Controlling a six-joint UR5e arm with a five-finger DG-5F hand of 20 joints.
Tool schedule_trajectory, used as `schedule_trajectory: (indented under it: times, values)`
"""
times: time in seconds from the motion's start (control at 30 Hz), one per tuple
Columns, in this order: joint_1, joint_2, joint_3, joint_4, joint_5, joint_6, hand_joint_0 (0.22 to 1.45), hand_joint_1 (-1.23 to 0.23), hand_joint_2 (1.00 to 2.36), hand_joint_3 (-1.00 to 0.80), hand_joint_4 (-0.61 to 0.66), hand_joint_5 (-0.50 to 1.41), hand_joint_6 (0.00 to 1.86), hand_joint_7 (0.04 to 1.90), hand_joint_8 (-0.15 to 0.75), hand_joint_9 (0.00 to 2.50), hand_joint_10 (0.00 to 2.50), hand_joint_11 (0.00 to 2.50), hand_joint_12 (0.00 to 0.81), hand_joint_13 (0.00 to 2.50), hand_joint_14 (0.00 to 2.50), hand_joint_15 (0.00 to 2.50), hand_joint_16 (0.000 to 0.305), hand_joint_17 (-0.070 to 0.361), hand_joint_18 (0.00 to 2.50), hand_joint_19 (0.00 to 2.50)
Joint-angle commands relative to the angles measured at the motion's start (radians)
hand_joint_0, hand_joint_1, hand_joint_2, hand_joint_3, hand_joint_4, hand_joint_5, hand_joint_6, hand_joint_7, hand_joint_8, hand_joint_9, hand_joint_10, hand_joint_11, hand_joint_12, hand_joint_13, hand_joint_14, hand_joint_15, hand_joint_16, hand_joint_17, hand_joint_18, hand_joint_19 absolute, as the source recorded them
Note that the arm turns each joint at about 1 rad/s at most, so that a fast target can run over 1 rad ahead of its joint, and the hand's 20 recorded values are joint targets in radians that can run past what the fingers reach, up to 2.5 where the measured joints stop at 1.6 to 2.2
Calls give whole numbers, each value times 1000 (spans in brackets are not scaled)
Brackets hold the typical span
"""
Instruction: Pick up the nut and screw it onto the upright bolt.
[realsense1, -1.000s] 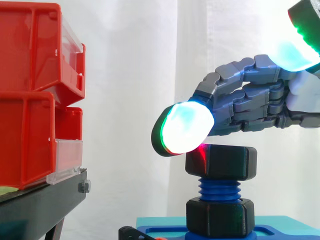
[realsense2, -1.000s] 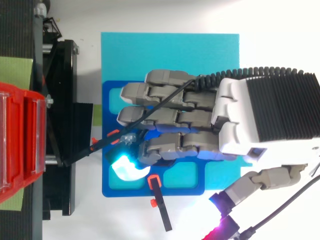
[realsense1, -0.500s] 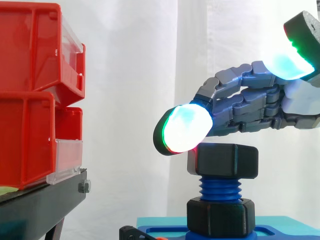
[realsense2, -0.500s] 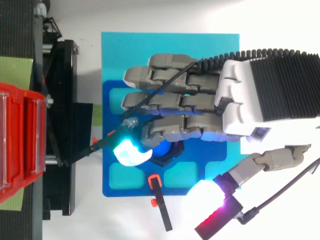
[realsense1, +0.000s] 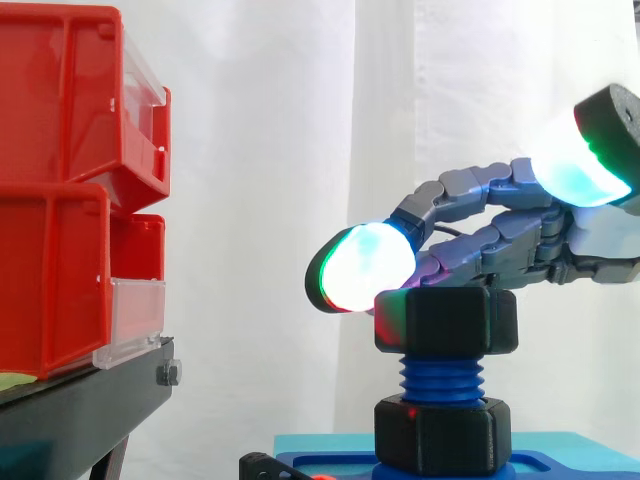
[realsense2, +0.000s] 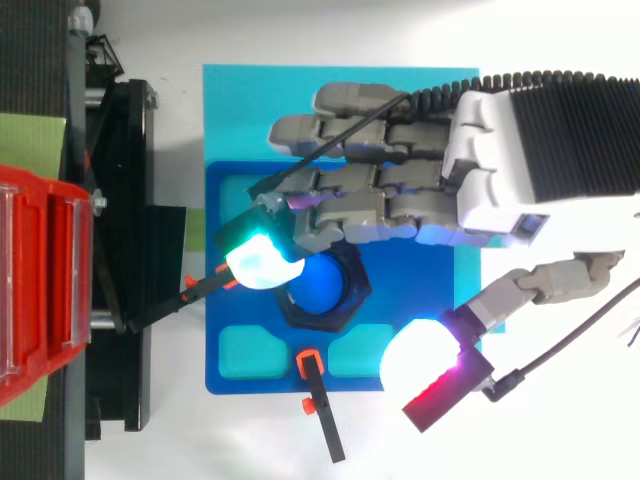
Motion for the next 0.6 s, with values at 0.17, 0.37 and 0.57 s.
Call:
schedule_trajectory:
  times: [0.17, 0.37, 0.57]
  values:
    - [-22, -1, -2, 0, -22, 0, 495, -264, 1000, -500, 290, -135, 503, 785, 265, 434, 0, 0, 229, 189, 0, 0, 23, 52, 0, 0]
    - [-41, 1, -2, 2, -44, -2, 499, -265, 1000, -500, 301, -126, 503, 809, 267, 453, 0, 0, 226, 201, 0, 0, 22, 50, 0, 0]
    - [-59, -1, -2, 0, -52, -11, 505, -273, 1000, -500, 299, -118, 503, 881, 271, 474, 0, 0, 223, 224, 0, 0, 22, 49, 0, 0]
